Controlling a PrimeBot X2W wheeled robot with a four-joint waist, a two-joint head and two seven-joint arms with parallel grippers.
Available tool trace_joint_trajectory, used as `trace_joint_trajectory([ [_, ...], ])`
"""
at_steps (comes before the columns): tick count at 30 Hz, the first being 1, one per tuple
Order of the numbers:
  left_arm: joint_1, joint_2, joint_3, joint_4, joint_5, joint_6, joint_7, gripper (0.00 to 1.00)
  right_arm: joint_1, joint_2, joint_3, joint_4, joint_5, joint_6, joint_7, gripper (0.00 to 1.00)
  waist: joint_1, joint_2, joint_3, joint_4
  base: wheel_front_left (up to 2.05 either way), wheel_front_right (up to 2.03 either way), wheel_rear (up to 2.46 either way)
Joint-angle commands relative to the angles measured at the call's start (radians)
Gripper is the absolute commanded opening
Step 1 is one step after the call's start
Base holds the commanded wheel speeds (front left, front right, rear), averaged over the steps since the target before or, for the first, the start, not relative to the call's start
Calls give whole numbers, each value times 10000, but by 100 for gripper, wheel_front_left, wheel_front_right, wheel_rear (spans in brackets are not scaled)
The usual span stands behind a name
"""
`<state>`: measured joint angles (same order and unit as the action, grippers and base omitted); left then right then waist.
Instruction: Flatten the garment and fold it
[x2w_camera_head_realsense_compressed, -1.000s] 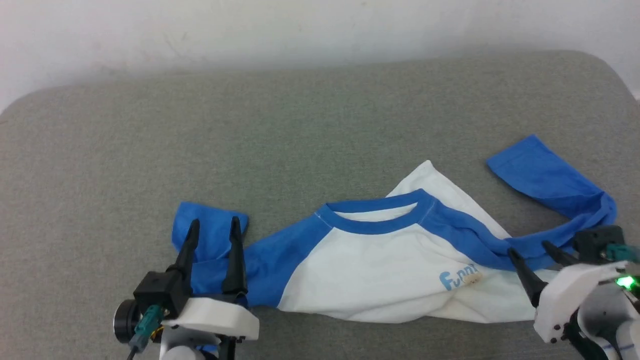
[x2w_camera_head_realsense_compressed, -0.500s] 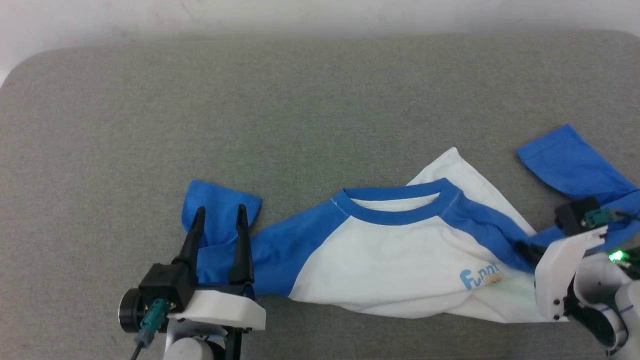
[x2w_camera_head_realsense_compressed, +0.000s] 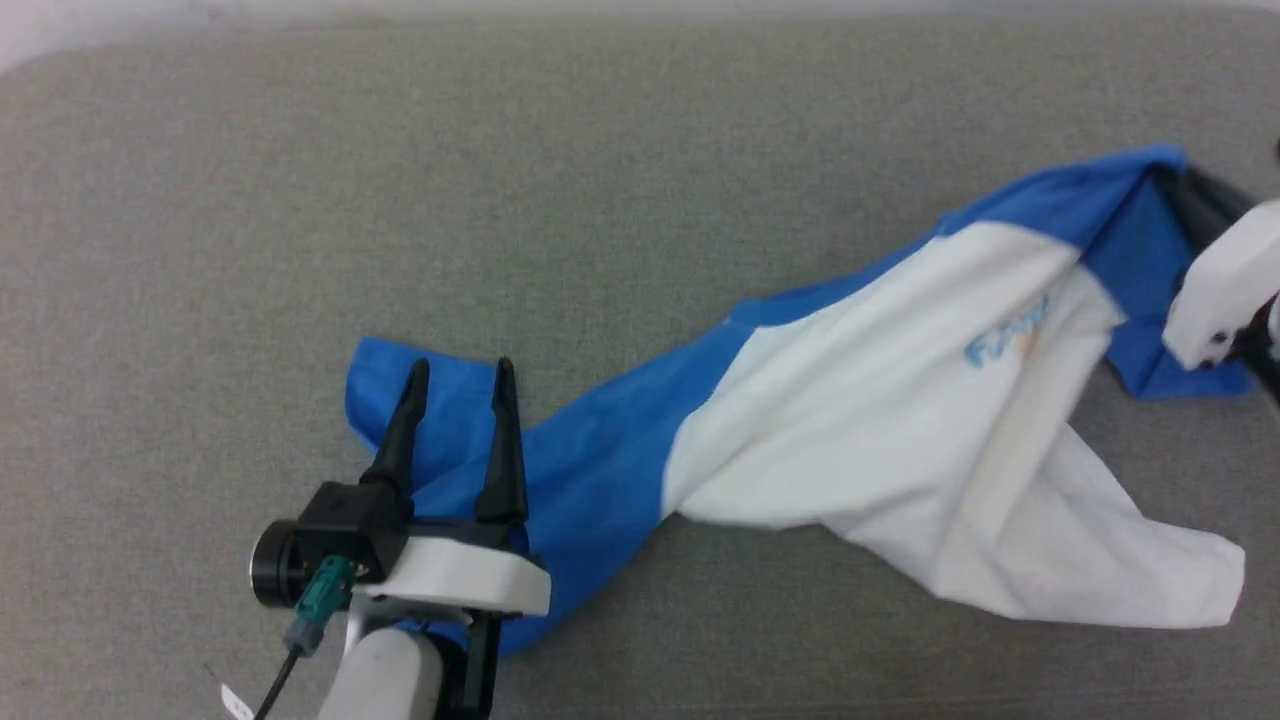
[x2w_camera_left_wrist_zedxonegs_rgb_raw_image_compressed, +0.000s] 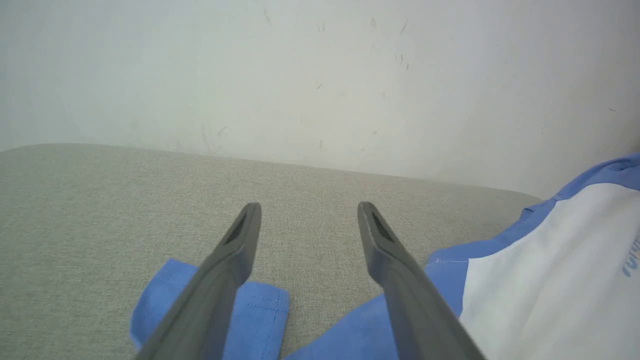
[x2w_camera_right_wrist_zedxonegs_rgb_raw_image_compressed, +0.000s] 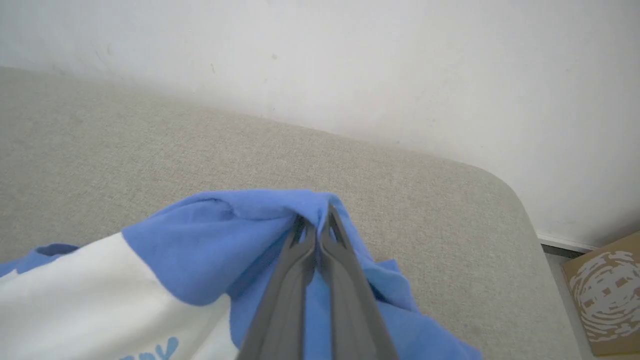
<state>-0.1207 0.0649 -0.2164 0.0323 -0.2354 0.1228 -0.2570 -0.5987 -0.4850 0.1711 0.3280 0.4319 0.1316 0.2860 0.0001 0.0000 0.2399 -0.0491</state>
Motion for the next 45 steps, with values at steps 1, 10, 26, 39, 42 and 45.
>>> trace_joint_trajectory([
  [1,-255,-45,-27,-34,80,-68,-47,100,-362,-54,-25,268,65,-9,-238,0,-1,0,544,191,0,0,0],
  [10,-1078,-130,-333,118,137,-123,-47,100,-1565,52,448,3107,529,-9,-2421,0,-1,0,1773,624,0,0,0],
  [26,-781,-145,-12,461,72,-63,-47,100,-1235,330,1553,4739,1008,-9,-5402,100,-1,0,574,-55,0,0,0],
  [39,483,-146,698,720,2,-176,-47,100,3375,1879,-1328,-240,-659,-9,-5475,100,-1,0,-942,-798,0,0,0],
  [42,618,-146,744,858,-3,-245,-47,100,4482,2432,-1651,-1150,-1037,-9,-5476,100,-1,0,-1130,-904,0,0,0],
  [45,657,-146,724,1088,22,-340,-47,100,5339,2917,-1820,-1955,-1352,-9,-5325,100,-1,0,-1298,-999,0,0,0],
])
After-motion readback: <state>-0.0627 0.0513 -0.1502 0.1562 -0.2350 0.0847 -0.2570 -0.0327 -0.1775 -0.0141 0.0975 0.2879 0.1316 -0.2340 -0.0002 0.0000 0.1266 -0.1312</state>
